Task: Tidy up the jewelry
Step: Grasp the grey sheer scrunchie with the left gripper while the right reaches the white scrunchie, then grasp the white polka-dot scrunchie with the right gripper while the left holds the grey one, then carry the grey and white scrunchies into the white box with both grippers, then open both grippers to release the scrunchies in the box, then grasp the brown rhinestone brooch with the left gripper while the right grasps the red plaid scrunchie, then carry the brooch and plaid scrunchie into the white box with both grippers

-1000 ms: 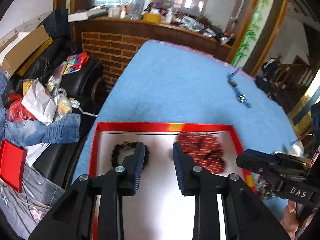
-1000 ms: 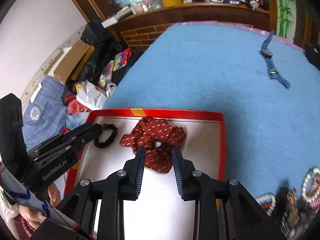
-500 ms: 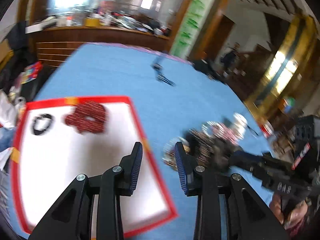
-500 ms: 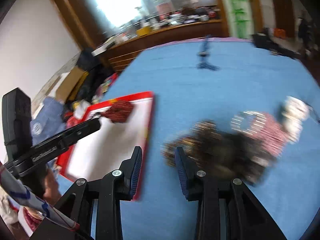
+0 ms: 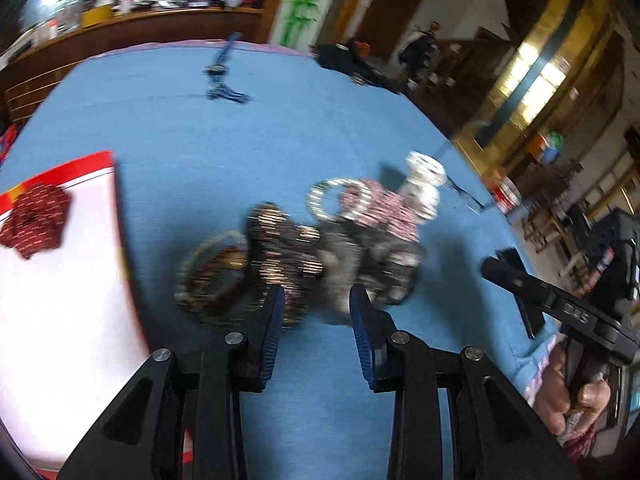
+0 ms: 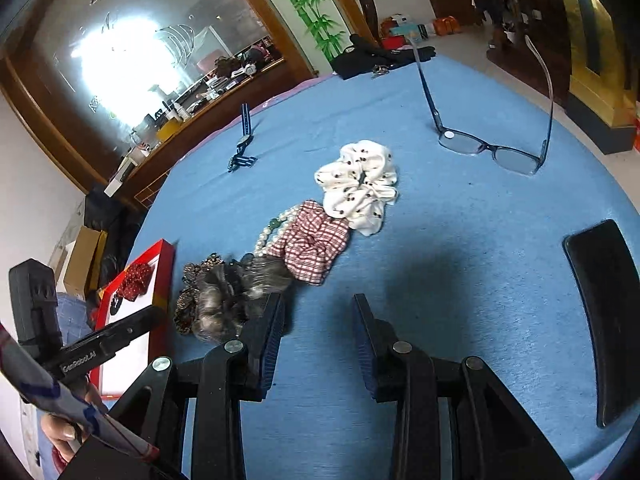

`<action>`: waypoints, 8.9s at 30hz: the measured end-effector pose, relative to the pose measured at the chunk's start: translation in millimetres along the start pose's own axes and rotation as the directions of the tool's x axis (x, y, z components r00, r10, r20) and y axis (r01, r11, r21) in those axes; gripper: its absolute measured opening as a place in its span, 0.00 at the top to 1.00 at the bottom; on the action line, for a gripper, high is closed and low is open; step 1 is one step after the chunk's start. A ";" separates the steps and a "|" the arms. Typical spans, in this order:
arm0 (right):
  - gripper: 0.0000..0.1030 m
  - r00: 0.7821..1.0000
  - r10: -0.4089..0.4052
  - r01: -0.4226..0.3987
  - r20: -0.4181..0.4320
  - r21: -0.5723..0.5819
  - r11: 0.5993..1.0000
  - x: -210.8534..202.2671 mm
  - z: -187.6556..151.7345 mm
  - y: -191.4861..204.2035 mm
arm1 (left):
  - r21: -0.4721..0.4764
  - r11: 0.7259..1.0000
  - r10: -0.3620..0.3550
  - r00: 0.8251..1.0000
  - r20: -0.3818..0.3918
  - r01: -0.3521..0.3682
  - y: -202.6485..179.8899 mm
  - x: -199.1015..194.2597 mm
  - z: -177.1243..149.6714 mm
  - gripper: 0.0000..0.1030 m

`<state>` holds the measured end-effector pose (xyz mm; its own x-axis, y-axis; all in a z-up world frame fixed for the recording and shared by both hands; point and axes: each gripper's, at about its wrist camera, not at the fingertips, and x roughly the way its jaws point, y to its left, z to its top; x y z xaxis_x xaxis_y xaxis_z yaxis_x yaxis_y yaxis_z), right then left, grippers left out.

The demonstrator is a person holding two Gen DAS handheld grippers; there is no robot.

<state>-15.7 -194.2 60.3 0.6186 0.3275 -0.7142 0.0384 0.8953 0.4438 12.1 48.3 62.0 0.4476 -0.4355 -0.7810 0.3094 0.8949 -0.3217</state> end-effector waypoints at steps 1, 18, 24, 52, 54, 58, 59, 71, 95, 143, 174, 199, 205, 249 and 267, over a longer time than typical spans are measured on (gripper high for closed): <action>0.64 1.000 0.001 -0.001 -0.004 0.010 1.000 1.5 -0.3 -2.9 | 0.024 1.000 -0.006 1.000 -0.009 0.006 -9.1 4.2 -0.8 0.69; 0.62 1.000 -0.023 0.023 0.016 0.045 0.999 -12.3 -2.2 -34.6 | 0.125 0.989 0.082 0.995 -0.061 -0.074 -56.9 77.0 1.6 0.69; 0.60 0.999 -0.039 0.038 0.022 0.040 0.998 -11.9 5.8 -33.4 | 0.117 0.990 0.079 0.997 -0.012 -0.077 -53.4 60.2 6.4 0.51; 0.77 0.983 -0.174 0.176 -0.054 0.022 0.984 109.8 85.4 -14.1 | 0.108 0.989 0.091 0.992 0.089 -0.100 -50.9 51.8 9.4 0.97; 0.84 0.985 -0.170 0.170 -0.037 -0.002 0.985 108.8 82.2 -16.8 | 0.106 0.989 0.092 0.991 0.099 -0.102 -48.6 47.3 7.2 0.97; 0.91 0.993 -0.104 0.105 0.055 -0.015 0.994 82.5 81.4 -19.5 | 0.100 0.988 0.104 0.986 0.126 -0.117 -46.6 39.9 8.4 0.97; 0.91 0.993 -0.090 0.092 0.077 -0.020 0.996 76.4 81.1 -18.7 | 0.099 0.988 0.108 0.985 0.131 -0.122 -47.1 38.4 9.1 0.97; 0.91 0.982 -0.015 0.031 0.187 -0.086 0.996 45.4 64.8 7.5 | 0.123 0.985 0.098 0.981 0.165 -0.119 -53.5 21.0 2.9 0.97; 0.90 0.981 0.077 -0.045 0.180 -0.176 0.983 -16.8 17.3 83.3 | 0.029 0.994 0.096 0.953 0.286 -0.108 -1.6 -59.8 -14.8 0.97; 0.88 0.971 0.076 -0.167 -0.225 -0.422 0.891 171.3 -19.4 296.6 | -0.342 0.858 0.466 0.860 0.205 -0.384 227.7 -115.5 -43.9 0.96; 0.70 0.967 0.138 -0.213 -0.215 -0.377 0.901 151.0 -13.8 286.5 | -0.331 0.873 0.450 0.856 0.257 -0.359 208.9 -131.2 -36.6 0.71; 0.68 0.993 0.112 -0.114 -0.029 -0.087 0.990 46.5 23.2 93.7 | -0.045 0.968 0.252 0.946 0.205 -0.248 69.0 -69.2 -9.6 0.55; 0.66 0.996 0.087 -0.087 -0.018 -0.008 0.996 43.0 26.3 50.6 | 0.024 0.975 0.216 0.969 0.123 -0.221 30.0 -27.0 -0.6 0.40; 0.95 0.996 -0.061 0.061 0.061 0.017 0.998 47.6 27.0 -1.3 | 0.099 0.973 0.192 0.970 0.150 -0.208 -20.7 9.5 -1.2 0.68; 0.94 0.990 -0.051 0.051 0.130 0.000 0.999 -9.1 12.8 17.2 | 0.145 0.974 0.147 0.972 0.183 -0.175 -45.4 -4.5 -11.0 0.68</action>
<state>-10.5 -185.6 81.4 0.7124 0.2394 -0.6597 0.0701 0.9110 0.4063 -13.2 10.7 74.3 0.6342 -0.3098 -0.7084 0.3449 0.9334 -0.0994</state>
